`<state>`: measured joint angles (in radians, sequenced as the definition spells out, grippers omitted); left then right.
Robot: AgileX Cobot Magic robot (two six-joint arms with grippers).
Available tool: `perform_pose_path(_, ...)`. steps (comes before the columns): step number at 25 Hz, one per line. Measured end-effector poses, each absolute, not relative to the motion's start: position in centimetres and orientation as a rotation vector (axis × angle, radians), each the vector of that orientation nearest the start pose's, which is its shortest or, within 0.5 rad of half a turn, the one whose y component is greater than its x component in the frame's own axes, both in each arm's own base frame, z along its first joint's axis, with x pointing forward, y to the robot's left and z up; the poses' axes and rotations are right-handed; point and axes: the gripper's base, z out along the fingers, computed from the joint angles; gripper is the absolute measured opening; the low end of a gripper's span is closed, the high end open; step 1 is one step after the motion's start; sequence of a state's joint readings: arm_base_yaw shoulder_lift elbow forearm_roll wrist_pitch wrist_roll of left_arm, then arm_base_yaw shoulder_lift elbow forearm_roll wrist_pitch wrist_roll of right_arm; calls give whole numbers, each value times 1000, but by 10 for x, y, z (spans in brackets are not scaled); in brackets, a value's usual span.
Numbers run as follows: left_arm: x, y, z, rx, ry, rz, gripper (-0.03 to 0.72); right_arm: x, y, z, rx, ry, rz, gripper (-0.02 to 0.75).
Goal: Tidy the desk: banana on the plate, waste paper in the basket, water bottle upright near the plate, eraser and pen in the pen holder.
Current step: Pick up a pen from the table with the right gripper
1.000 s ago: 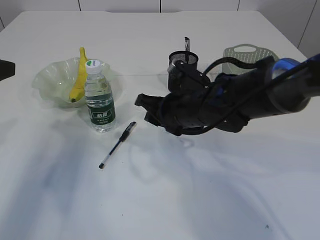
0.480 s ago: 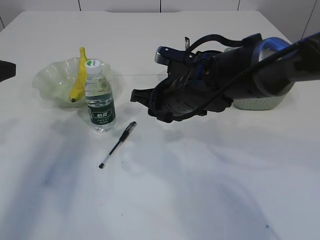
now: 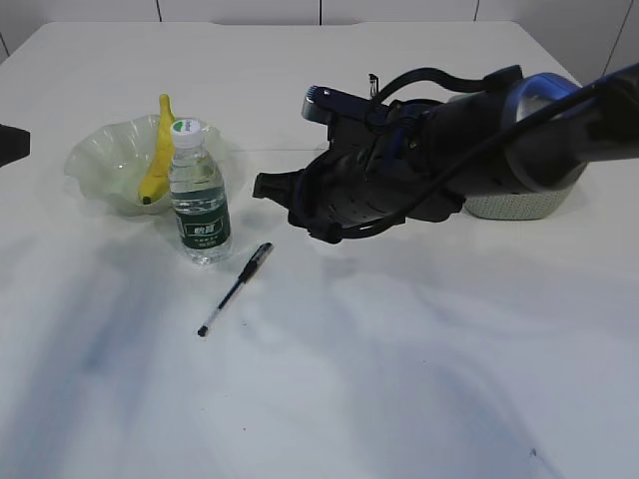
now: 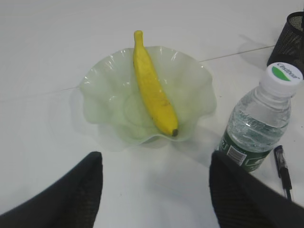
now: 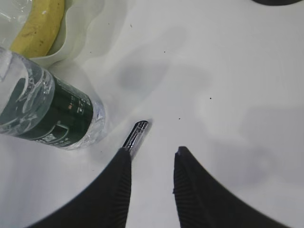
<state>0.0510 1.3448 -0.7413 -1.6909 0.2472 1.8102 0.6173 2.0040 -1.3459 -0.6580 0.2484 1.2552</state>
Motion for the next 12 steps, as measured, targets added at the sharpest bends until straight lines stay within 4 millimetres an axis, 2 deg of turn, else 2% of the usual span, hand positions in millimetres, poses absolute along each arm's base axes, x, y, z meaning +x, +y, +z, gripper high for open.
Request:
perform_pose_path(7,283,-8,259,216,2040,-148,496,366,237,180,100,2416,325,240)
perform_pose_path(12,283,-8,258,216,2042,-148,496,368,240,186,154,2417,344,241)
